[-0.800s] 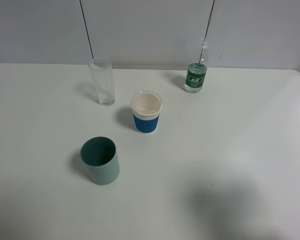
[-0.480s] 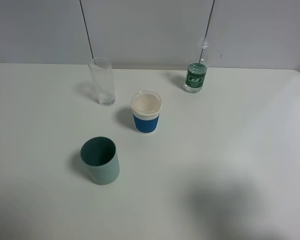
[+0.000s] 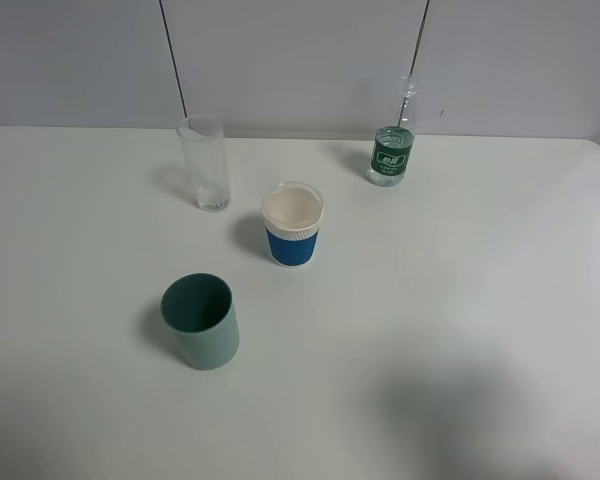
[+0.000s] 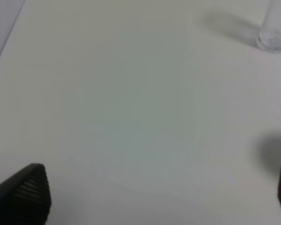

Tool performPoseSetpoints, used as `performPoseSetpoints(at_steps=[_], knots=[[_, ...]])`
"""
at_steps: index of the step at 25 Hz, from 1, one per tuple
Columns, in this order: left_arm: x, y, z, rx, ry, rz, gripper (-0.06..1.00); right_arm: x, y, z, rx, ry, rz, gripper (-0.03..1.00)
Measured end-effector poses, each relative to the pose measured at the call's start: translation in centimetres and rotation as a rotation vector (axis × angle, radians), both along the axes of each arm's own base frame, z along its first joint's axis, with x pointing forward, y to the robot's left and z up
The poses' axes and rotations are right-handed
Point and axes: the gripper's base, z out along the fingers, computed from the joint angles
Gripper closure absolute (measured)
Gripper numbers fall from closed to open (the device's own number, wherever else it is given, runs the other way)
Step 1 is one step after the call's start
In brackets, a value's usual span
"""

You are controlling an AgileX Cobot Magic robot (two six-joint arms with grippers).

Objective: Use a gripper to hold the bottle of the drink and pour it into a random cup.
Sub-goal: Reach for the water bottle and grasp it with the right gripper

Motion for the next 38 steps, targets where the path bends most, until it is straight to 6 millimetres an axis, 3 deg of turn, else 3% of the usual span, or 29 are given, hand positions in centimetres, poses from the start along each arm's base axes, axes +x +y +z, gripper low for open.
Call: performPoseSetpoints(at_steps=[38], knots=[[0.0,0.02,0.0,0.002,0.0,0.001,-0.04,-0.01,0.13,0.02,0.014,0.0,0.009,0.06]])
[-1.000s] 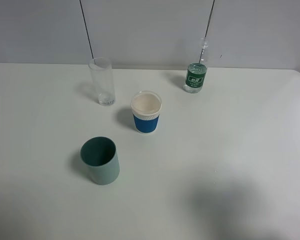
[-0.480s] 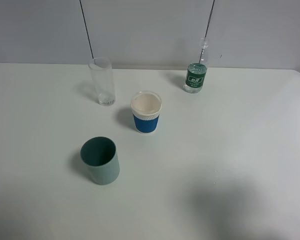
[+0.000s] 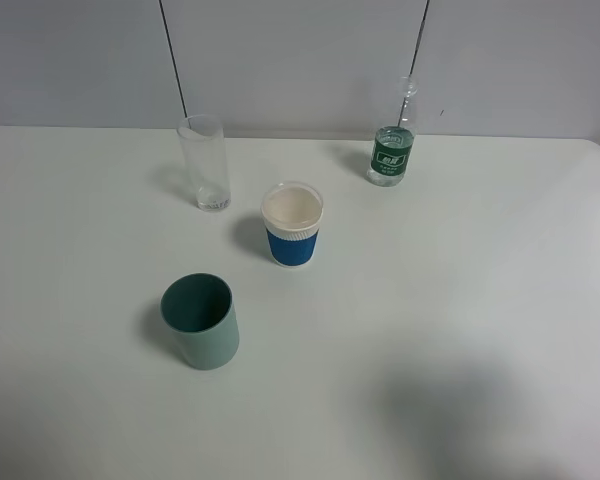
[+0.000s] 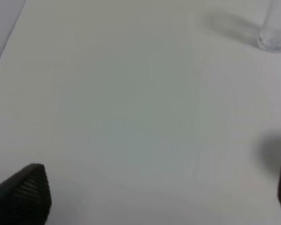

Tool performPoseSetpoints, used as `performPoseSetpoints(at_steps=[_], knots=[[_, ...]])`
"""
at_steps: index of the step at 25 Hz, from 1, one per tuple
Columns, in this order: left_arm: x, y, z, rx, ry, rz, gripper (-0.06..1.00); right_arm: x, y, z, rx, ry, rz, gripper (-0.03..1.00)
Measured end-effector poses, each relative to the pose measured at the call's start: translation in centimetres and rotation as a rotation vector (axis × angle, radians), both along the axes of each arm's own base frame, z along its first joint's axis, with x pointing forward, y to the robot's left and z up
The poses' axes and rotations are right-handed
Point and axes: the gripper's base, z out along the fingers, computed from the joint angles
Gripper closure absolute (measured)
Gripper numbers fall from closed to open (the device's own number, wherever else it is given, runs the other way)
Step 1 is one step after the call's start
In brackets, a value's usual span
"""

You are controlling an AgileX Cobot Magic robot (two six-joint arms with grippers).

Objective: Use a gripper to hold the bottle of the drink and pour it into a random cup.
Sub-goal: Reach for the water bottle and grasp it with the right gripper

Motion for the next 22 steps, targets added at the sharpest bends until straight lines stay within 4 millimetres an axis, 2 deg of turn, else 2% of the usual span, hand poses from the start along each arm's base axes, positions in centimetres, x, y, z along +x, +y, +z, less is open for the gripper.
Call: performPoseSetpoints(at_steps=[12,16,22], knots=[[0.0,0.0,0.0,-0.001,0.0,-0.001,-0.04,0.2,0.4,0.2,0.046,0.002,0.026,0.06],[0.0,0.0,0.0,-0.001,0.0,-0.001,-0.04,1.3,0.4,0.5,0.05,0.044,0.023,0.06],[0.0,0.0,0.0,-0.001,0.0,-0.001,-0.04,5.7,0.4,1.2,0.085,0.114,-0.003,0.06]])
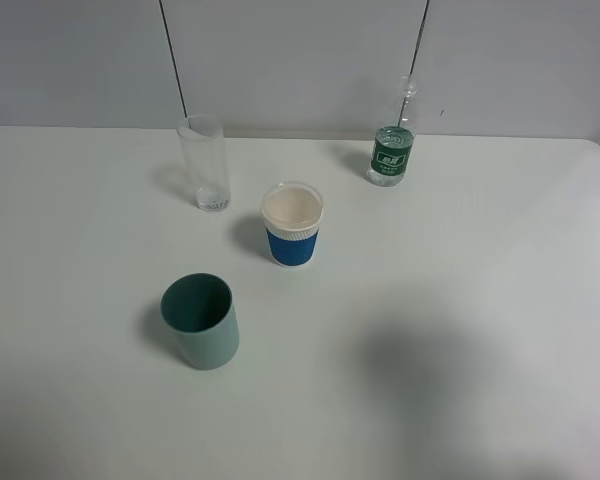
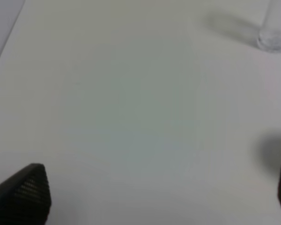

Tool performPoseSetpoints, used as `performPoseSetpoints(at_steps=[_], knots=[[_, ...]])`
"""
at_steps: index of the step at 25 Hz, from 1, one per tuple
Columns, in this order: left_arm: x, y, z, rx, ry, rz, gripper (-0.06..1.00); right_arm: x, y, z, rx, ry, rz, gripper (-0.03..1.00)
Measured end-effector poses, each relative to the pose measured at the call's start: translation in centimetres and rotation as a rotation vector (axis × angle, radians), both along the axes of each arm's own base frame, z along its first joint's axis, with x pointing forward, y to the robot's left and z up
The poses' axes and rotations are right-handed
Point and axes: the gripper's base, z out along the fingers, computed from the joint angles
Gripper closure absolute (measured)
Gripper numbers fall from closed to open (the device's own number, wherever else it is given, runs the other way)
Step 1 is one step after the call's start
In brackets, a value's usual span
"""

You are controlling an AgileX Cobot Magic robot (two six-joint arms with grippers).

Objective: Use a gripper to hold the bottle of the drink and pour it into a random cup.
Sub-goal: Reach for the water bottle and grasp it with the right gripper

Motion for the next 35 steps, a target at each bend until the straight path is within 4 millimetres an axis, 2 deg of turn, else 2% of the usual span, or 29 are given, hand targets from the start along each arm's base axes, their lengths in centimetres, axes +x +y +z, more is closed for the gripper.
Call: performPoseSetpoints(at_steps=[7,19,27,28,29,35], knots=[[0.0,0.0,0.0,0.0,0.0,0.0,-0.04,4.2,-0.2,-0.5,0.005,0.076,-0.031,0.04],[0.0,0.0,0.0,0.0,0.0,0.0,-0.04,9.8,-1.0,-2.2,-0.081,0.095,-0.081,0.0],[0.0,0.0,0.0,0.0,0.0,0.0,-0.04,14.0,-1.2,-4.7,-0.09,0.119,-0.111,0.0],[0.0,0.0,0.0,0.0,0.0,0.0,-0.04,14.0,-1.2,-4.7,-0.09,0.119,-0.111,0.0],[0.0,0.0,0.0,0.0,0.0,0.0,-0.04,15.1,-1.3,-5.5,-0.093,0.122,-0.119,0.0],[0.0,0.0,0.0,0.0,0.0,0.0,-0.04,17.5,-1.4,-8.4,-0.115,0.171,-0.124,0.0]])
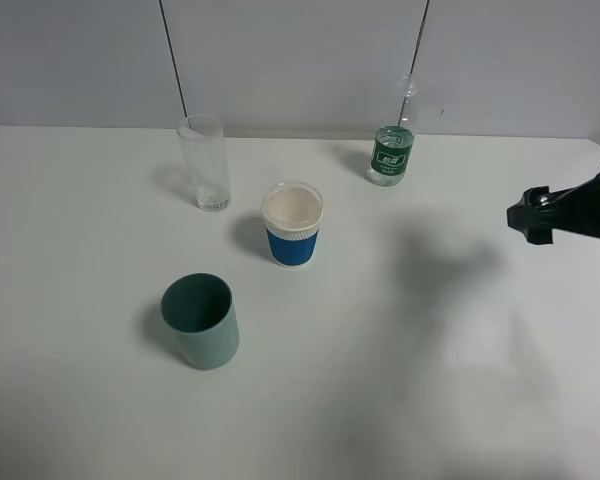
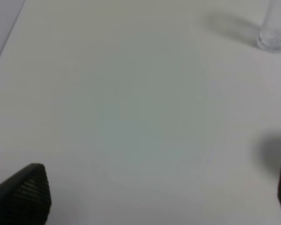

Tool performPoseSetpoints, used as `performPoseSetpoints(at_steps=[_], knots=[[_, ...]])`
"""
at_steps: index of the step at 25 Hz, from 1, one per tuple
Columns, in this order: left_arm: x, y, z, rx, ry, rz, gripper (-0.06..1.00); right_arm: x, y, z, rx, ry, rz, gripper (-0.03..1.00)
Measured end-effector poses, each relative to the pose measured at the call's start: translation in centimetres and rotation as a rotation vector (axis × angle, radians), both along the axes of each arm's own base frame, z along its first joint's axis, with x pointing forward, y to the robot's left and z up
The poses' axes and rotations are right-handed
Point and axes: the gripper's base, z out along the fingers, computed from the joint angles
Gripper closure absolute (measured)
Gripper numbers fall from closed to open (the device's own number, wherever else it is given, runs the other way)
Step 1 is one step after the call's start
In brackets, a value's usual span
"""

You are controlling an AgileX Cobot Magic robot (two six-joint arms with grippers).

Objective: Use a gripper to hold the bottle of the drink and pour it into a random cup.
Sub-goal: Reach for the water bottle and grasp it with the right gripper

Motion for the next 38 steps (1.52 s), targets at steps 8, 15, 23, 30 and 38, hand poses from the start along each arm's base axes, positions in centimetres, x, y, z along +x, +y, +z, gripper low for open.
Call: performPoseSetpoints(at_steps=[8,15,23,30,38], knots=[[0.0,0.0,0.0,0.0,0.0,0.0,-0.04,2.3,0.2,-2.5,-0.04,-0.04,0.041,0.0],[0.0,0.0,0.0,0.0,0.0,0.0,-0.04,4.0,0.9,-4.6,-0.024,-0.105,0.114,0.0],[0.0,0.0,0.0,0.0,0.0,0.0,-0.04,6.1,1.8,-6.5,0.007,-0.18,0.215,0.0],[0.0,0.0,0.0,0.0,0.0,0.0,-0.04,8.9,2.0,-7.7,0.013,-0.188,0.229,0.0],[0.0,0.0,0.0,0.0,0.0,0.0,-0.04,12.8,3.9,-8.6,-0.018,-0.22,0.345,0.0]])
